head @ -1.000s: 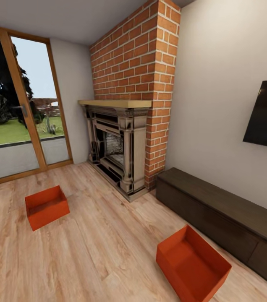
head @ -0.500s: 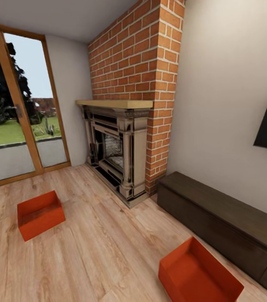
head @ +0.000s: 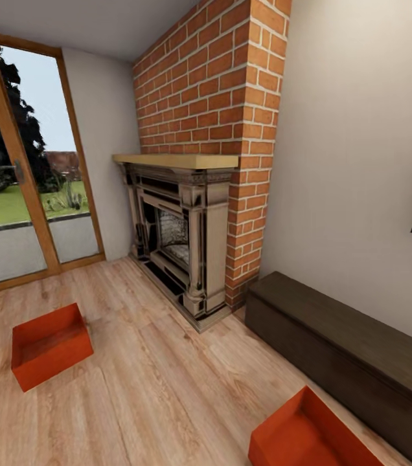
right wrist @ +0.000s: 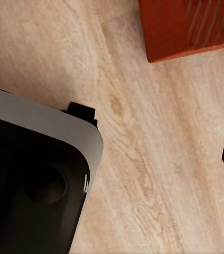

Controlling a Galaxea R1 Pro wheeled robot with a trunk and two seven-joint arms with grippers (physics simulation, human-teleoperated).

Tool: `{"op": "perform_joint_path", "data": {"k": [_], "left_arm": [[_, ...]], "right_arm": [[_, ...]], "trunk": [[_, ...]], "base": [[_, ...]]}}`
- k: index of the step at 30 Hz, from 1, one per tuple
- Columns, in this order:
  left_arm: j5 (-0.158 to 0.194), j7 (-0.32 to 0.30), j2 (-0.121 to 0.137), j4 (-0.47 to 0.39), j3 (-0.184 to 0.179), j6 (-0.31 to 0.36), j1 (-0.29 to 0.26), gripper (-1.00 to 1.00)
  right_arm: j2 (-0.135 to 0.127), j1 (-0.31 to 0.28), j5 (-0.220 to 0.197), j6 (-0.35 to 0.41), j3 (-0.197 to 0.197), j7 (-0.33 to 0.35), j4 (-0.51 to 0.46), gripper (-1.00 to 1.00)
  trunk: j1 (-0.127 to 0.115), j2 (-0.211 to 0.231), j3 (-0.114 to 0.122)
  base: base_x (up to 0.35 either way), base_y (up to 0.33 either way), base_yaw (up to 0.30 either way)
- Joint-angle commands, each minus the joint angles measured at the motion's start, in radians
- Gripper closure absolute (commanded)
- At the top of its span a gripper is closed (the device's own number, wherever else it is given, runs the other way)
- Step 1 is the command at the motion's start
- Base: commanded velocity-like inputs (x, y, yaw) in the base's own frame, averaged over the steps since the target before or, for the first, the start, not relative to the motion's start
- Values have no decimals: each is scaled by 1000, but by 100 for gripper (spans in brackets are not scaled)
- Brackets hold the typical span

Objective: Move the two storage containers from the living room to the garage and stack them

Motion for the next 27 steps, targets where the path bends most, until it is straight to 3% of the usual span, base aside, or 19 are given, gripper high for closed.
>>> {"op": "perform_joint_path", "data": {"k": [1, 17, 27], "left_arm": [[7, 0, 0, 0, 1, -1, 0, -100], [6, 0, 0, 0, 1, -3, 0, -100], [5, 0, 0, 0, -1, -3, 0, -100]], "right_arm": [[1, -1, -7, -5, 8, -1, 3, -100], [-1, -1, -6, -6, 9, -1, 3, -100], [2, -1, -8, -5, 10, -1, 3, -100]], "trunk": [[1, 0, -1], [1, 0, -1], [1, 0, -1]], "base": [[323, 0, 0], [316, 0, 0], [42, 0, -62]]}}
